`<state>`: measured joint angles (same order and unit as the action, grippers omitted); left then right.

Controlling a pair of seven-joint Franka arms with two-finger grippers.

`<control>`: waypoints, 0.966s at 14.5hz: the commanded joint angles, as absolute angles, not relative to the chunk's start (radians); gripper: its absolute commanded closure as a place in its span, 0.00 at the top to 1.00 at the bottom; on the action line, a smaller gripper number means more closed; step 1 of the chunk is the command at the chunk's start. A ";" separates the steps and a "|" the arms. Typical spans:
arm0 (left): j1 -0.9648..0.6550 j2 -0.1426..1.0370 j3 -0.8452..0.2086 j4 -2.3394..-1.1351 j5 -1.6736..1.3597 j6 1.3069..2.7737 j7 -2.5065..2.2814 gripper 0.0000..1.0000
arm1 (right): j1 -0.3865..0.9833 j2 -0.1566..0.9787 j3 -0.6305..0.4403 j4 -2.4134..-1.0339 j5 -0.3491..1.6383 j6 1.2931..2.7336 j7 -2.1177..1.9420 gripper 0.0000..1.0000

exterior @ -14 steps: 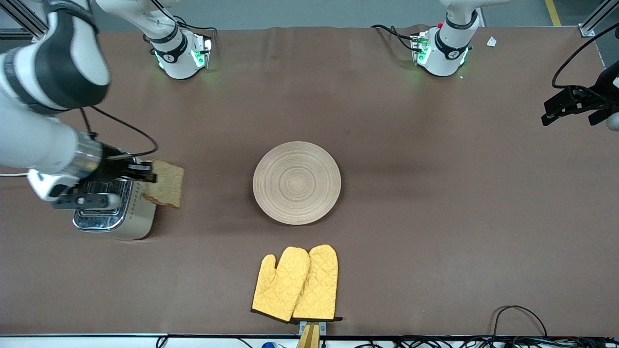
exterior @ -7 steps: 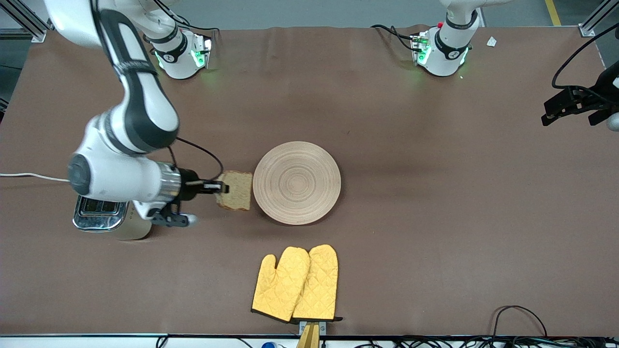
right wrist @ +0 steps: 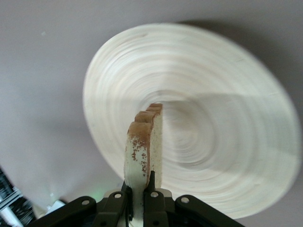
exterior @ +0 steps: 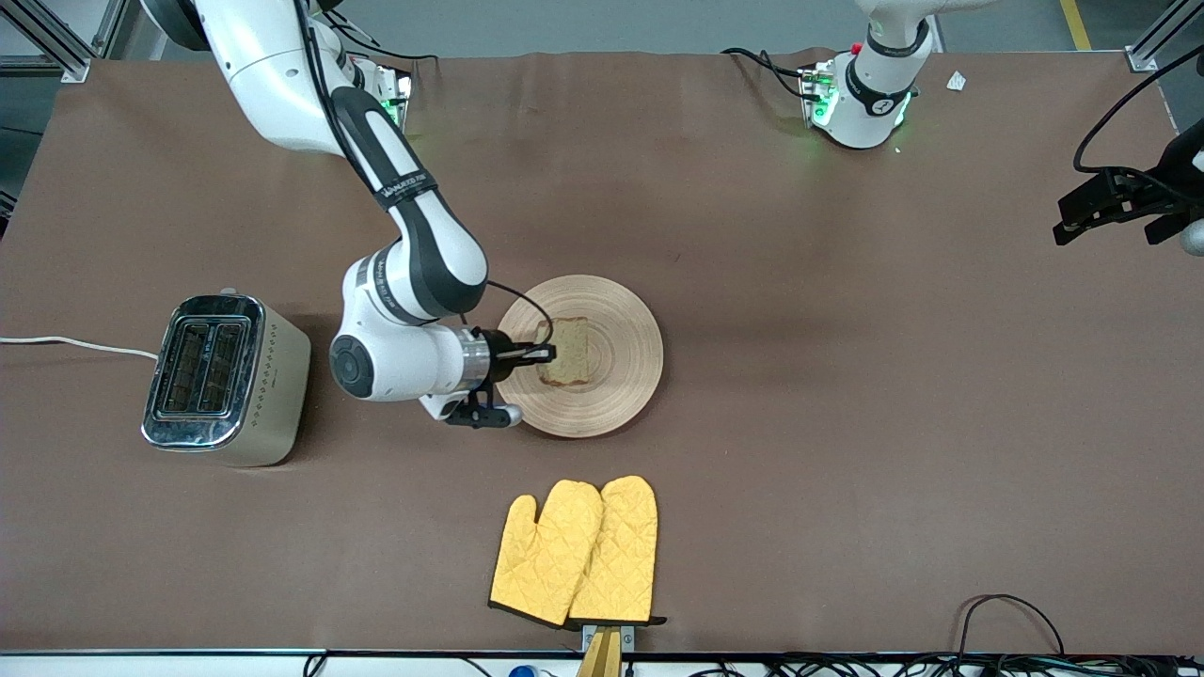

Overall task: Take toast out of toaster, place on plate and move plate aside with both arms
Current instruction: 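Carry the toast with the right gripper over the wooden plate, then lower the toast onto the plate and open the right gripper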

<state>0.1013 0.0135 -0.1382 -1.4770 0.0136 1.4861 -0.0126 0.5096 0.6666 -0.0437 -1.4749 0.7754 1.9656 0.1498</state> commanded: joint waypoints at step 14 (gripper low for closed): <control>0.094 0.058 -0.140 -1.424 0.012 1.493 -0.002 1.00 | 0.391 0.615 -0.054 -1.732 0.976 2.074 -0.224 0.00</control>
